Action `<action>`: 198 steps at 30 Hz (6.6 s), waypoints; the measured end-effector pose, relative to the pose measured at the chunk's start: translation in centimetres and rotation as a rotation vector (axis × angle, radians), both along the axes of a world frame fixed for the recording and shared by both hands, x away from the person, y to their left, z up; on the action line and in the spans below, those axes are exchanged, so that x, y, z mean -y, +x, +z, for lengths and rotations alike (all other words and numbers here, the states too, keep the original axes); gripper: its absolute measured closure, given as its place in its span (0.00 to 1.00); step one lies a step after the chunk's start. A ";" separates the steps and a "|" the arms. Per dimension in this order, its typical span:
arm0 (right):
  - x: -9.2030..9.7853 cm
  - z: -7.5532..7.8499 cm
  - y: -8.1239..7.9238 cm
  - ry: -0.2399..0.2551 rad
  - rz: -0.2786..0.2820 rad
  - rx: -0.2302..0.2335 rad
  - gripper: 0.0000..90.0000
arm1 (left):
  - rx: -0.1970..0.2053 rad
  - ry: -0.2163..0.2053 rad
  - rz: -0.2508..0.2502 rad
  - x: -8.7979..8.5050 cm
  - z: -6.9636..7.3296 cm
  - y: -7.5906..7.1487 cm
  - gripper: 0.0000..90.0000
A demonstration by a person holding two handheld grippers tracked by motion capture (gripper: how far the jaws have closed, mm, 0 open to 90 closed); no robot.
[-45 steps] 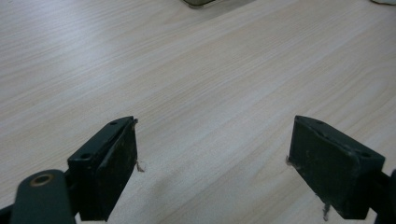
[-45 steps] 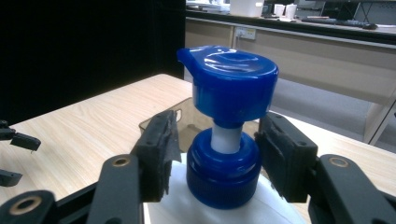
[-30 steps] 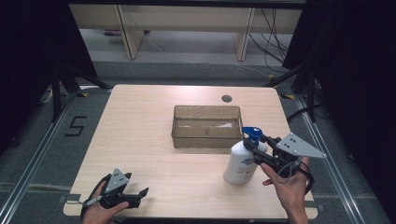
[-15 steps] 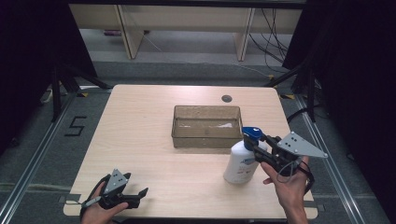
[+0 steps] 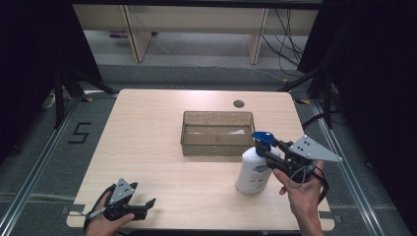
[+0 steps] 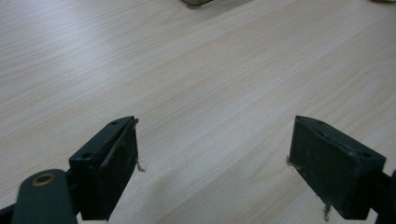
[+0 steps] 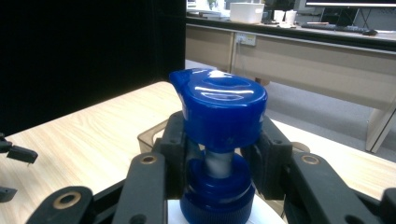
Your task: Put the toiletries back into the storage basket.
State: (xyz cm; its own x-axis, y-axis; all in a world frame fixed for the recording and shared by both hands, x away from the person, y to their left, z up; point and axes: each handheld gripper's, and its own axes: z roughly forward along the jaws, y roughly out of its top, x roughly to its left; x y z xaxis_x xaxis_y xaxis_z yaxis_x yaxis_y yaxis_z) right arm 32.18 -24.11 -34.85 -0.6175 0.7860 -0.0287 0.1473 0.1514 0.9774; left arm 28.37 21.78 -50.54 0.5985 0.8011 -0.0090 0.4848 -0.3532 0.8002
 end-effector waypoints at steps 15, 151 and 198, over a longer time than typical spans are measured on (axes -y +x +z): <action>0.0 2.3 1.1 0.029 -0.006 0.011 0.69 | -0.002 -0.002 -0.003 0.0 0.1 0.0 0.17; -3.9 5.8 14.1 0.038 -0.057 -0.028 0.69 | 0.000 -0.042 -0.009 0.3 0.2 0.2 0.16; -3.3 0.9 14.3 0.052 -0.087 -0.103 0.69 | 0.003 -0.045 -0.003 0.3 0.3 0.1 0.16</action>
